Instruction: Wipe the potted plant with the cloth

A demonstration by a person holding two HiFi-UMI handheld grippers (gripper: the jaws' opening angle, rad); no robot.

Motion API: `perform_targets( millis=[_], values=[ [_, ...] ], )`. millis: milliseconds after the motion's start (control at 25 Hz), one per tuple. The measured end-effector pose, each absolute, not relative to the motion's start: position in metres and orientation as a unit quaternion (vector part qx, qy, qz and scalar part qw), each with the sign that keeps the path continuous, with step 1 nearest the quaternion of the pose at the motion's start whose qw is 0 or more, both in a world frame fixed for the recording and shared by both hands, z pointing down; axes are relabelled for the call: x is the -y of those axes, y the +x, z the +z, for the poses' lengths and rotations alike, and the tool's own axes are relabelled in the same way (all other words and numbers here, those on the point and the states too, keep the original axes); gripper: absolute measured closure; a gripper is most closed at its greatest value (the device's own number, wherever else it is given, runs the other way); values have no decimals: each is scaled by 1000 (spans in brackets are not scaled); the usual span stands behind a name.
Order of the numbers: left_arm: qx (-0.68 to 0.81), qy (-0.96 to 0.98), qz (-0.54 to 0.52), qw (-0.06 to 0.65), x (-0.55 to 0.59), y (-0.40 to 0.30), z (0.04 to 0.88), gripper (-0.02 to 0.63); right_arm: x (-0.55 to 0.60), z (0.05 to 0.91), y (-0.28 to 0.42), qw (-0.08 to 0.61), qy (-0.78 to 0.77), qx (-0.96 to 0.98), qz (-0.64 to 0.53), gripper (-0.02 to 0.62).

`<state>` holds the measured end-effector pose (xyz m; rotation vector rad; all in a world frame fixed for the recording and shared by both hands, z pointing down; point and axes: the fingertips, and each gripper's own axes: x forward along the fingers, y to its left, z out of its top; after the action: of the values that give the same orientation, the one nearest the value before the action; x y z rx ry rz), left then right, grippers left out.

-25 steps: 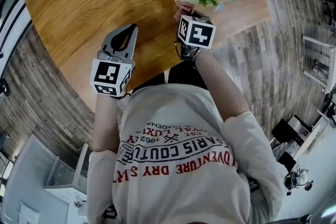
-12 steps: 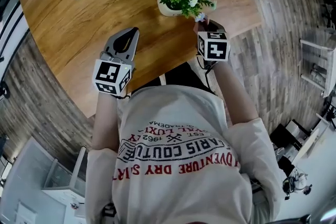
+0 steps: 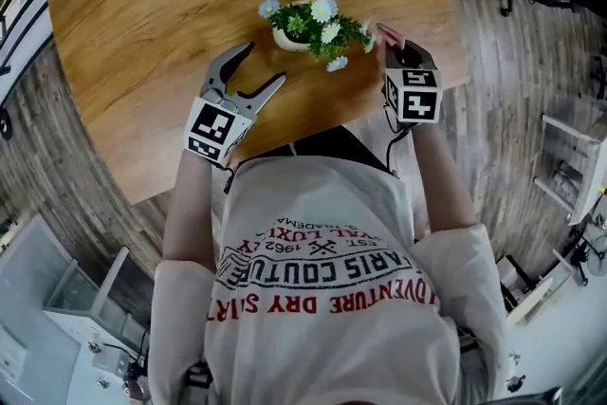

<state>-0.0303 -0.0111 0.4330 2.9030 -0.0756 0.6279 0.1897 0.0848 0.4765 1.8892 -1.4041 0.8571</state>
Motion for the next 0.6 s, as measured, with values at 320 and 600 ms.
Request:
perform_targets(
  millis=[320,600],
  values=[
    [6,982,182,41,25,10,446,137,-44,484,212,317,662,621,276,552],
    [-73,978,193,21,28,44,459,80,-22,502,223,328,638,640,276,552]
  ],
)
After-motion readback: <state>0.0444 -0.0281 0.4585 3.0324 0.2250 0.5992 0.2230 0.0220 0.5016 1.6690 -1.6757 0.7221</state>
